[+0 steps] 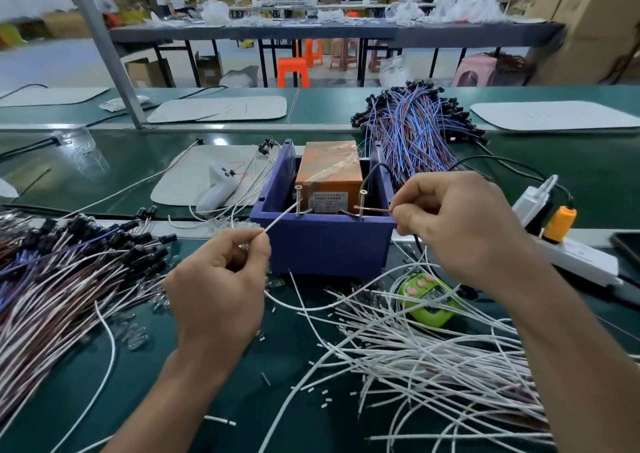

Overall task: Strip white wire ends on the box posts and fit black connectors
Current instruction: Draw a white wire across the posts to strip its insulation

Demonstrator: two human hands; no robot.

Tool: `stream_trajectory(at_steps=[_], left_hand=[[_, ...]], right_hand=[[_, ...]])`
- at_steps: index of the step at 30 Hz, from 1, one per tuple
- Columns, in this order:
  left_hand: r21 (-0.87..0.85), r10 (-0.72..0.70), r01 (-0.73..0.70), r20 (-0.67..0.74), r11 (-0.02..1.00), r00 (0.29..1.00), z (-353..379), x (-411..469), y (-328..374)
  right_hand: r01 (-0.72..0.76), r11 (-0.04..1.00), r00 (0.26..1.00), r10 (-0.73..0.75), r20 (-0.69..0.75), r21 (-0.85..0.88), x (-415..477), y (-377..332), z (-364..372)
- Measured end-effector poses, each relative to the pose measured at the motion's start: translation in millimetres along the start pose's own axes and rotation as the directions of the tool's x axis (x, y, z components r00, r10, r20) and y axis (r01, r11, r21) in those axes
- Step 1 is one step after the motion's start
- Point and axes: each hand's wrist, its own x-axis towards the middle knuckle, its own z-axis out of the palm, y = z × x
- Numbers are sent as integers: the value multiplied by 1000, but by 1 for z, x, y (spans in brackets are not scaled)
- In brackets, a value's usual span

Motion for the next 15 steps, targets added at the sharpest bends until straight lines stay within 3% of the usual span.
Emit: stream_trajectory(at_steps=[15], left_hand=[[16, -32, 32, -24, 999, 999, 3, -3, -2]], right_hand=[[-31, 999, 999, 31, -44, 11, -3, -3, 4]])
